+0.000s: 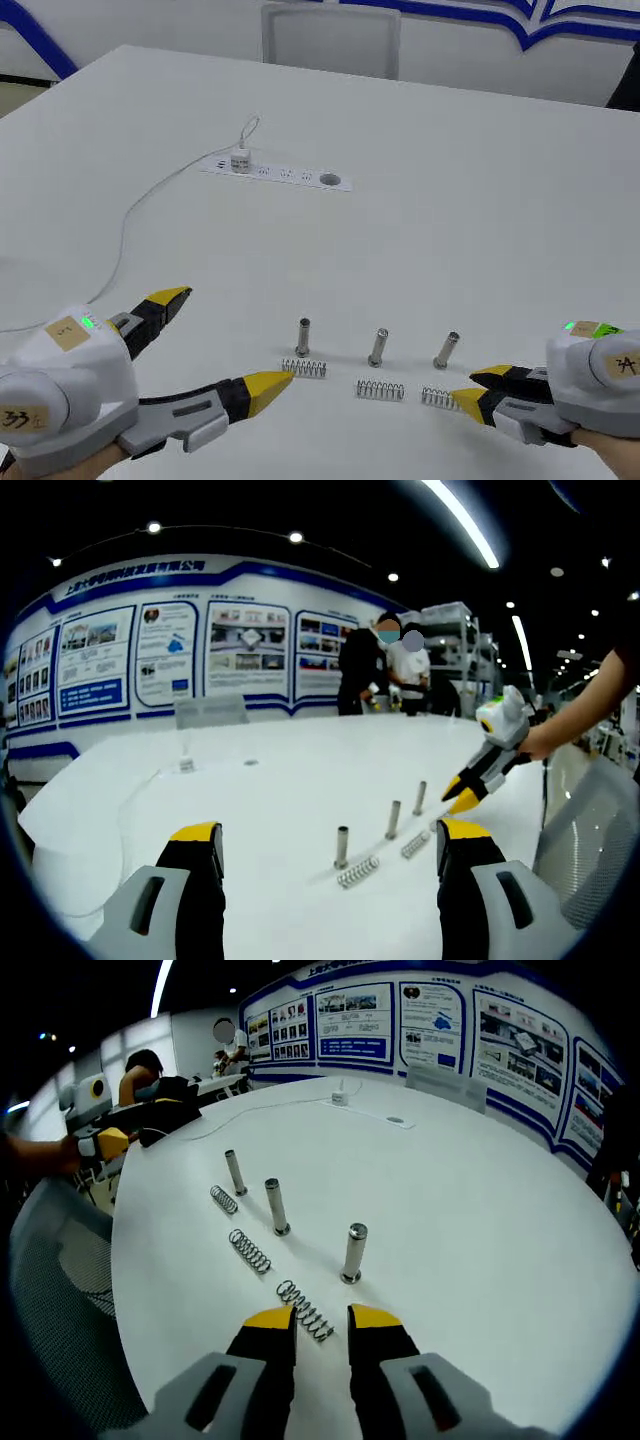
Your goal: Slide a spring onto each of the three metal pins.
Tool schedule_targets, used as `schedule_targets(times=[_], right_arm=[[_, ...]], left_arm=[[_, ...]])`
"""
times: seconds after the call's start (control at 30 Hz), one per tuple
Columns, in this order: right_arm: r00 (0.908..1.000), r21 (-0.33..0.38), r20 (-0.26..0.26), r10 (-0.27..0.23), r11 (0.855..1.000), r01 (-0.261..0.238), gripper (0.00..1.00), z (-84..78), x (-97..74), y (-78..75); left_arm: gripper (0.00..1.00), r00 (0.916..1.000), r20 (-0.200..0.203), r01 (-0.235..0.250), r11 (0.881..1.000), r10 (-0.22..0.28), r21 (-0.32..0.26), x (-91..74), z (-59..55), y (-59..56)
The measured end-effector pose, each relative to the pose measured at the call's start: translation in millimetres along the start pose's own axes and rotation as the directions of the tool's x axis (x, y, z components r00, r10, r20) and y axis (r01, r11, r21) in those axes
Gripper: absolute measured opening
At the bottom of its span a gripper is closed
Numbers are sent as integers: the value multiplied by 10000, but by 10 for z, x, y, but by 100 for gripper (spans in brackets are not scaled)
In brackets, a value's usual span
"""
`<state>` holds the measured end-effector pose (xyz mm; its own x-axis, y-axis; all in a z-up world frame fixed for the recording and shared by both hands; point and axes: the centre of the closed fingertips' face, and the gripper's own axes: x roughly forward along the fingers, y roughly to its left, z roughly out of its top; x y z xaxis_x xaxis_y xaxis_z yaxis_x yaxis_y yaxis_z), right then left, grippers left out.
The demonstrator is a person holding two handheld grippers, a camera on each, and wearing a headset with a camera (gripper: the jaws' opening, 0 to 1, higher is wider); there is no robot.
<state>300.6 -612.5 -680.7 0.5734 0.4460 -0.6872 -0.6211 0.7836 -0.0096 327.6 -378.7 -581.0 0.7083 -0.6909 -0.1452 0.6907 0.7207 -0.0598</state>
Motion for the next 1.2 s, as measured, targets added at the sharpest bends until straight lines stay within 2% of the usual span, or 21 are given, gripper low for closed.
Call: schedule_targets(times=[0.1,0.13,0.2,0.3,0.43,0.5,0.57,0.67,0.8,0.93,1.1,1.13,1.2], right_arm=[[9987,-524,-410,304,9981,-326,21,-45,16,26],[9977,-701,-500,449,9964,-483,21,-51,25,44],[9964,-815,-617,585,9946,-635,22,-61,51,53],[9938,-980,-792,783,9915,-859,22,-97,106,48],[9916,-746,-929,896,9925,-967,22,-140,165,20],[9876,-463,-914,1277,9901,-1323,21,-148,184,74],[9886,-522,-895,1213,9906,-1263,21,-137,194,61],[9876,-234,-877,1305,9908,-1331,17,-126,204,49],[9872,-603,-930,1296,9889,-1355,15,-143,205,47],[9856,-1022,-1170,1217,9857,-1339,14,-158,198,76],[9879,-1272,-1232,939,9858,-1095,11,-149,180,55],[9834,-943,-1293,1274,9856,-1400,11,-160,150,114],[9863,-1257,-1224,1102,9841,-1255,11,-143,128,91]], left_arm=[[89,9996,275,12,9999,-9,-112,-15,3,-18],[89,9997,-91,229,9997,-228,18,-13,-51,-46],[89,9995,-130,305,9984,-299,481,-18,-67,-56],[88,9993,-220,307,9986,-298,420,-22,-79,-63],[87,9997,-69,252,9993,-250,263,-23,-48,-62],[86,9995,-150,281,9993,-278,258,-16,-62,-71],[87,9995,-224,243,9993,-237,278,-5,-72,-73],[87,9994,-290,176,9995,-168,263,-6,-85,-50],[85,9991,-405,155,9995,-144,267,-11,-112,-32],[85,9990,-398,235,9994,-225,263,-6,-105,-62],[84,9963,-751,461,9980,-428,428,13,-179,-113],[84,9960,-763,508,9976,-470,475,12,-176,-127],[84,9958,-745,565,9973,-529,466,13,-170,-144]])
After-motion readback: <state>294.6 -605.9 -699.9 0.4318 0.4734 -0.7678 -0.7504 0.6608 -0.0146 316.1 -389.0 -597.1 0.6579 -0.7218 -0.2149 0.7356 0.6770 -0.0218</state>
